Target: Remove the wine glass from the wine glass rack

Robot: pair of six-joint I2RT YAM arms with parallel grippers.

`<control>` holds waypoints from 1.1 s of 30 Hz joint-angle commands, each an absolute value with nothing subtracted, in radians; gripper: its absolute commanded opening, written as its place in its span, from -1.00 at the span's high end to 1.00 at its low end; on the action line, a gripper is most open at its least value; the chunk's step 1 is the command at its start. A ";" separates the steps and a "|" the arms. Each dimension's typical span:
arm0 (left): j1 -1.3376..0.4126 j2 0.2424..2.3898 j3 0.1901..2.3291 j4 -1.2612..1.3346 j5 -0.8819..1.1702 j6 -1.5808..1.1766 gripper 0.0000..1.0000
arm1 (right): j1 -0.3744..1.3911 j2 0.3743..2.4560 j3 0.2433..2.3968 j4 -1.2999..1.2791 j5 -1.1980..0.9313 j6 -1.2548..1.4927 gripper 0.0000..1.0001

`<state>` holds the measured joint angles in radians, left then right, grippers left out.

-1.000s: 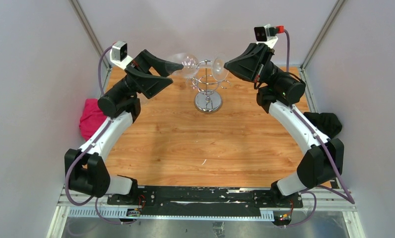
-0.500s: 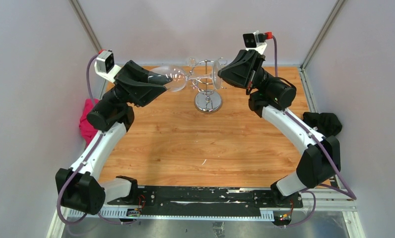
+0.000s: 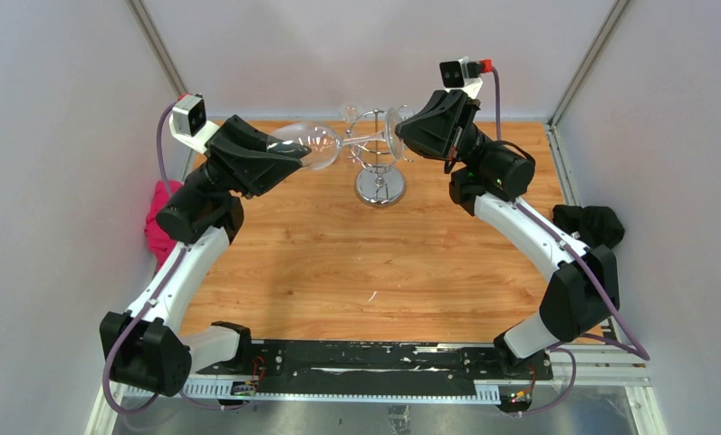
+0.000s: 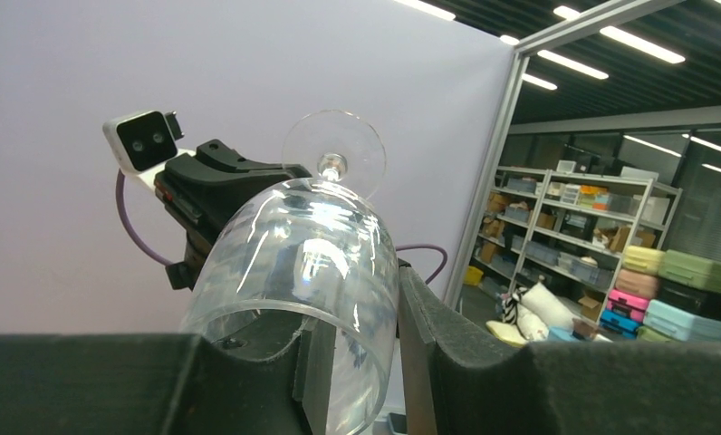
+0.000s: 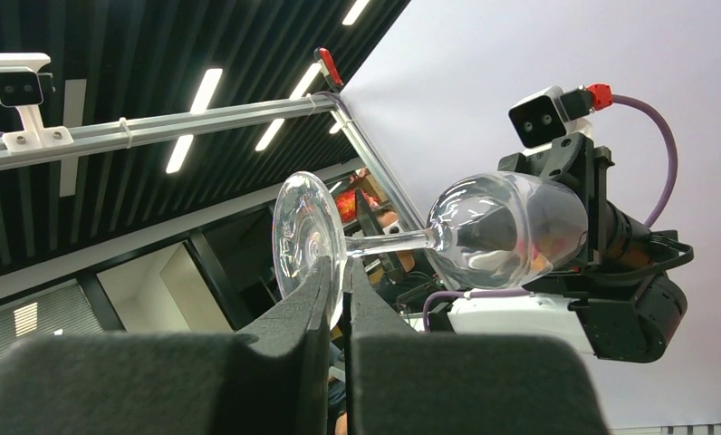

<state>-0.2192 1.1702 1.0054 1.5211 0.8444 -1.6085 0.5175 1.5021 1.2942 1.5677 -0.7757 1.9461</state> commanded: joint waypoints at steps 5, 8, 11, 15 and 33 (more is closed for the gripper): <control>-0.235 1.152 0.980 1.575 0.808 -1.587 1.00 | 0.553 1.533 1.269 1.595 -0.833 1.899 0.95; -0.235 1.139 0.976 1.538 0.784 -1.562 1.00 | 0.553 1.535 1.267 1.595 -0.832 1.904 0.69; -0.235 1.096 0.965 1.439 0.766 -1.487 1.00 | 0.553 1.531 1.263 1.595 -0.831 1.901 0.44; -0.235 1.019 0.953 1.285 0.731 -1.374 1.00 | 0.554 1.526 1.264 1.595 -0.830 1.896 0.16; -0.235 0.785 1.116 0.338 0.456 -0.831 1.00 | 0.504 1.487 1.173 1.592 -0.785 1.889 -0.18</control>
<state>-0.2321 0.8204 0.9951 0.6502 0.5858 -1.0172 0.5297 1.5211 1.2045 1.5394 -0.7773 1.9099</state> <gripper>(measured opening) 0.254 0.591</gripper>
